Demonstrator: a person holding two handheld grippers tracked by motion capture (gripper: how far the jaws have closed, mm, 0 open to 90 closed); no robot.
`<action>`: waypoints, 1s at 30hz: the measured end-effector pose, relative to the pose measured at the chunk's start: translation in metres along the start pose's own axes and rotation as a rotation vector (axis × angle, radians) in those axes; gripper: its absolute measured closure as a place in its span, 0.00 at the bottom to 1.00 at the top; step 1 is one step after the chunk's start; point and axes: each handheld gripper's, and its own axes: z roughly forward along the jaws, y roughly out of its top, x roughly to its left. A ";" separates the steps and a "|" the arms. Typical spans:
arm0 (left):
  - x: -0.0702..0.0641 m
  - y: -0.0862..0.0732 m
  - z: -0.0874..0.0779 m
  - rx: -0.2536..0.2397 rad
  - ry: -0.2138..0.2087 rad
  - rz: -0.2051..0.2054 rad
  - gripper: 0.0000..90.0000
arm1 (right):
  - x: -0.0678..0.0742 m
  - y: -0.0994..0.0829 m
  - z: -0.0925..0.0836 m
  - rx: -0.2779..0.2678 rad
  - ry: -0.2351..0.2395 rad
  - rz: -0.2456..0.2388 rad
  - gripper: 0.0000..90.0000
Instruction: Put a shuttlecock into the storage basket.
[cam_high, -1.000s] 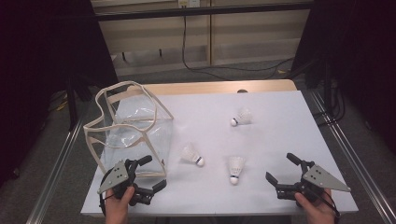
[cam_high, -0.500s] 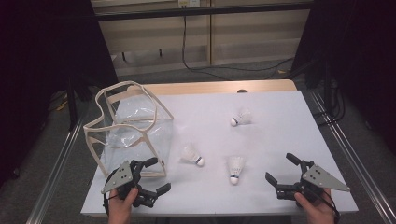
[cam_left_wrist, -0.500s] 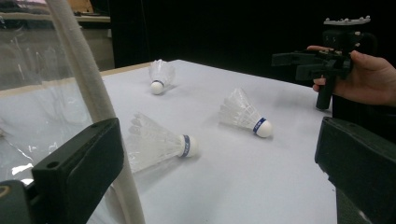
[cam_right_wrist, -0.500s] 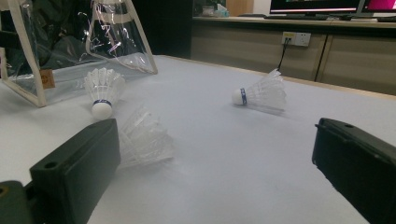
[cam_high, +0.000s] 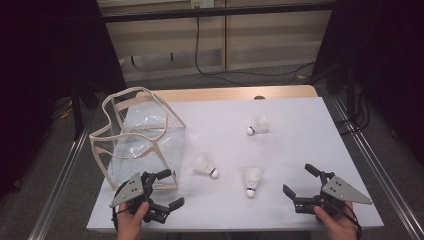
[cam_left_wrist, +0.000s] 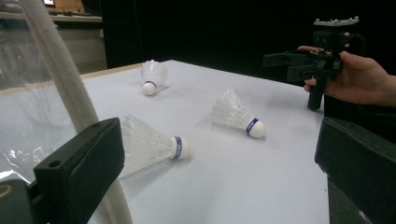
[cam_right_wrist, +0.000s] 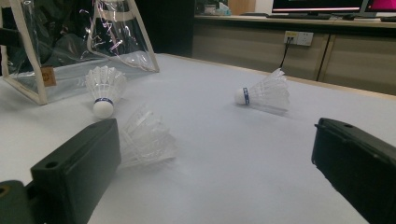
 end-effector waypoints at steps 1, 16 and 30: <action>-0.001 0.000 0.001 0.002 -0.006 0.002 0.02 | 0.000 0.000 0.000 -0.001 0.000 0.000 0.01; -0.013 0.004 0.020 0.045 0.001 0.014 0.01 | 0.000 0.001 -0.001 -0.006 0.008 -0.010 0.01; -0.019 0.006 0.034 0.058 0.000 0.013 0.02 | 0.000 0.001 -0.002 -0.006 0.008 -0.010 0.01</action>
